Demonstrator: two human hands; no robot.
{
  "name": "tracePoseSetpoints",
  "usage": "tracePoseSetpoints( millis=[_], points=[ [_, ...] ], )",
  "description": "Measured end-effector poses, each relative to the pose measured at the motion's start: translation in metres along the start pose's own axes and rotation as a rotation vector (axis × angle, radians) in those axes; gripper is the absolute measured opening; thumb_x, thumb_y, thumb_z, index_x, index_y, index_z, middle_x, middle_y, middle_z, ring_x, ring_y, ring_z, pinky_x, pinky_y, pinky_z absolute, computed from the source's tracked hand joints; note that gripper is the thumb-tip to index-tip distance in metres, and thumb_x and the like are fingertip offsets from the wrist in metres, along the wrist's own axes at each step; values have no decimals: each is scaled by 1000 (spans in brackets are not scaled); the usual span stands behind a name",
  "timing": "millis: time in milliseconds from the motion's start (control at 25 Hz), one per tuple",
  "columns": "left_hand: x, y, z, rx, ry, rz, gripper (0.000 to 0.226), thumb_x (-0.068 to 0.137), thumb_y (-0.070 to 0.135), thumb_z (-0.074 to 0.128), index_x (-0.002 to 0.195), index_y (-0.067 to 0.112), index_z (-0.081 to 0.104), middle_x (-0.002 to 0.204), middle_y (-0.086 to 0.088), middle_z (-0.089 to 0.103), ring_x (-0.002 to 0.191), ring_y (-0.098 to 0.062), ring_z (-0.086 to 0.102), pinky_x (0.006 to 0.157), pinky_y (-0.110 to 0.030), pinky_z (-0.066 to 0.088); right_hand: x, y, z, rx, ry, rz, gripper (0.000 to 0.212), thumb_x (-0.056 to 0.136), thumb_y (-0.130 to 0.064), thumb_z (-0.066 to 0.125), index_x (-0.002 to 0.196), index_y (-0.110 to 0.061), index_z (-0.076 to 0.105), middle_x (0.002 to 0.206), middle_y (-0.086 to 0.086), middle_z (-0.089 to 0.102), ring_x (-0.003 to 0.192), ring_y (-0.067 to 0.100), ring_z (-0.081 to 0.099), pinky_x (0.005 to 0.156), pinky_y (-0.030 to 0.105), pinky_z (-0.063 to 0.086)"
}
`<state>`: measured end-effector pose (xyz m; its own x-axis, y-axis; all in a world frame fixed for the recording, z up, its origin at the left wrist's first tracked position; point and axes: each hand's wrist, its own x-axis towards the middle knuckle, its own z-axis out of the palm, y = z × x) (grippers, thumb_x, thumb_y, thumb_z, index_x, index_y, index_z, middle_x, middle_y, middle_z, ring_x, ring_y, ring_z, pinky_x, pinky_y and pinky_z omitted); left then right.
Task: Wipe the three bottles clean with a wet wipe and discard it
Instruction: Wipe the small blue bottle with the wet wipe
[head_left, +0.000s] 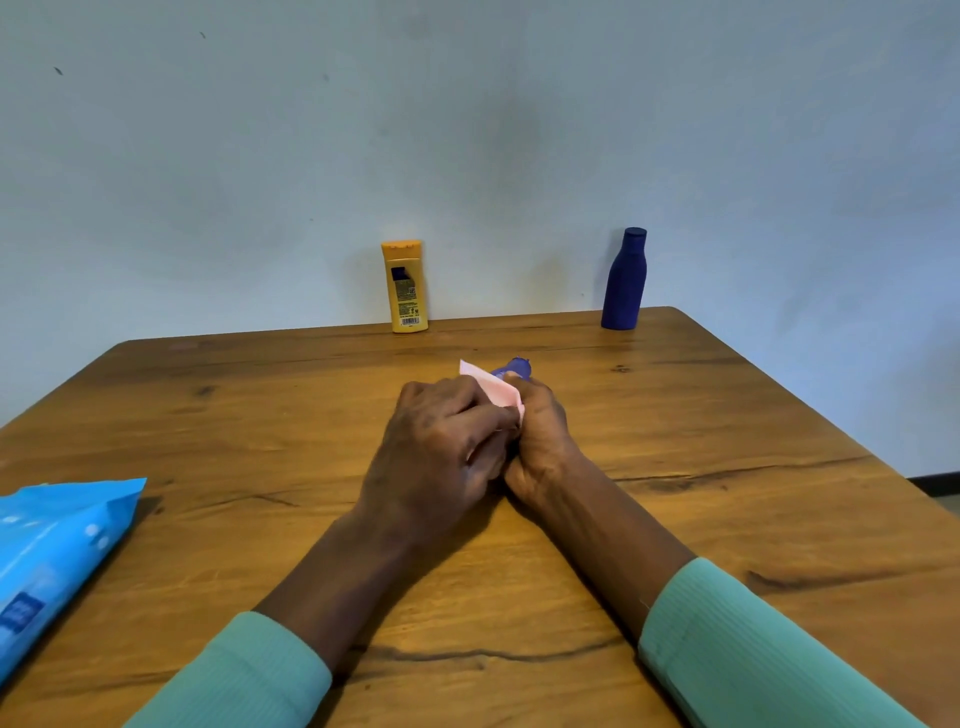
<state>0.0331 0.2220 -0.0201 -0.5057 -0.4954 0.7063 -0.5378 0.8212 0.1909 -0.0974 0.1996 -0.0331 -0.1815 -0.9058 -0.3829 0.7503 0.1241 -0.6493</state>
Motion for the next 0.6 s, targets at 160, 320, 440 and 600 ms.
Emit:
tracePoseSetpoints(
  millis=[160, 320, 440, 600],
  points=[
    [2, -15, -9, 5, 5, -5, 21, 93, 29, 71, 109, 19, 80, 95, 0, 72, 88, -17, 65, 83, -37, 47, -5, -4, 3, 43, -2, -38, 34, 106, -24, 54, 140, -25, 48, 128, 24, 65, 97, 33, 71, 69, 43, 62],
    [-2, -35, -18, -124, -7, -231, 24, 87, 18, 81, 110, 13, 80, 99, -1, 76, 83, -8, 68, 72, -35, 60, -4, -3, 5, 46, 28, -125, 49, 106, -19, 53, 152, -32, 39, 137, 18, 58, 110, 32, 67, 76, 46, 62],
    [-5, -32, -18, -134, -1, -231, 26, 86, 25, 78, 110, 14, 80, 96, 0, 77, 81, -1, 64, 68, -27, 57, 0, -2, 4, 7, 34, -144, 57, 106, -20, 54, 157, -35, 34, 142, 16, 56, 118, 34, 65, 92, 54, 60],
    [-6, -16, -14, -100, 26, -169, 27, 90, 36, 73, 108, 17, 80, 100, 0, 78, 86, -10, 68, 77, -32, 54, -5, -1, 4, -71, -13, -138, 51, 107, -26, 52, 154, -37, 35, 135, 16, 59, 118, 38, 65, 97, 62, 56]
  ],
)
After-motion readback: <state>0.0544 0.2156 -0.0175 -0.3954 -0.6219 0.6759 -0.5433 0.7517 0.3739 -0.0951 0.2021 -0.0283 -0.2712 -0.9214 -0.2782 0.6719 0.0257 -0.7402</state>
